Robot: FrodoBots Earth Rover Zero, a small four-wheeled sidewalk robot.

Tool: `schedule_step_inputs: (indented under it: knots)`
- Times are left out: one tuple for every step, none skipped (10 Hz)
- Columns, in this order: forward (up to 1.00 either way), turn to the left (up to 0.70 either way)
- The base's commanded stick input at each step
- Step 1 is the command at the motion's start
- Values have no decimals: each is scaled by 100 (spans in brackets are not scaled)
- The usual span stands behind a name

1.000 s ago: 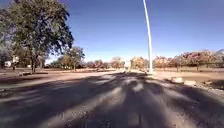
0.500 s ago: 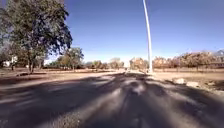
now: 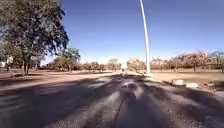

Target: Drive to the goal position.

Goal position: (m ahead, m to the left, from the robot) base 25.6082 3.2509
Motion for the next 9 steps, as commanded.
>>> schedule_step_inputs:
  knots:
    - [50, 0]
    - [50, 0]
    - [50, 0]
    - [50, 0]
    - [50, 0]
    - [50, 0]
    - [50, 0]
    - [50, 0]
    - [50, 0]
